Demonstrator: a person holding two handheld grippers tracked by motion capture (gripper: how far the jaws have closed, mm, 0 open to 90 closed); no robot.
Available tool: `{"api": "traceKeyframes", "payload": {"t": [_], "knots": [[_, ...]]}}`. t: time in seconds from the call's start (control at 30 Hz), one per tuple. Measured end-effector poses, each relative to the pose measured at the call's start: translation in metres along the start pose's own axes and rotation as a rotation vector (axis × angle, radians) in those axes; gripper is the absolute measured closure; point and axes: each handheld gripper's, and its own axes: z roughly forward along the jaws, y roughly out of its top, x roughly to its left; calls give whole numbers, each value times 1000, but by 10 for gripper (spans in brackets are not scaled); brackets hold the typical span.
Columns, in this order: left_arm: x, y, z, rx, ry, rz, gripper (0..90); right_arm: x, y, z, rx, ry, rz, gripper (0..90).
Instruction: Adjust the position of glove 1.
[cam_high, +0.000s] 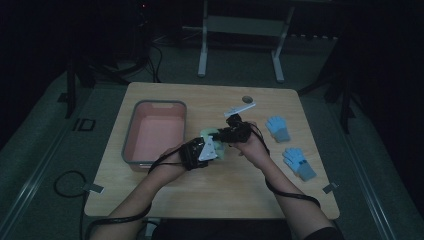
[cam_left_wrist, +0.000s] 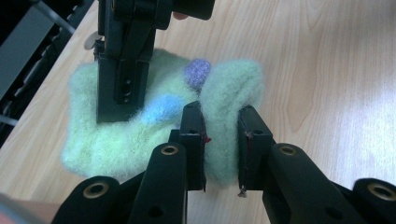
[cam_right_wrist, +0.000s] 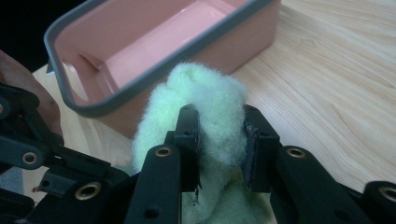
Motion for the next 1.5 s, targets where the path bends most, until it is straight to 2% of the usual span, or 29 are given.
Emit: {"api": "traceKeyframes", "payload": {"t": [0.2, 0.53, 0.67, 0.87, 1.1, 1.27, 1.5], "knots": [[10, -7, -15, 20, 17, 4, 755, 9, 17, 10, -1, 15, -10, 713], [30, -24, -45, 44, 45, 1, 756, 29, 51, 27, -10, 25, -58, 713], [36, -35, -56, 49, 55, -17, 756, 39, 63, 37, -17, 31, -86, 713], [42, -56, -69, 68, 69, -32, 756, 51, 76, 59, -12, 53, -86, 713], [49, -81, -80, 88, 80, -44, 755, 63, 88, 87, 3, 71, -93, 713], [56, -99, -85, 73, 59, -39, 754, 67, 93, 104, 2, 89, -85, 713], [62, -117, -73, 96, 29, -64, 754, 65, 90, 126, 25, 74, -67, 712]]}}
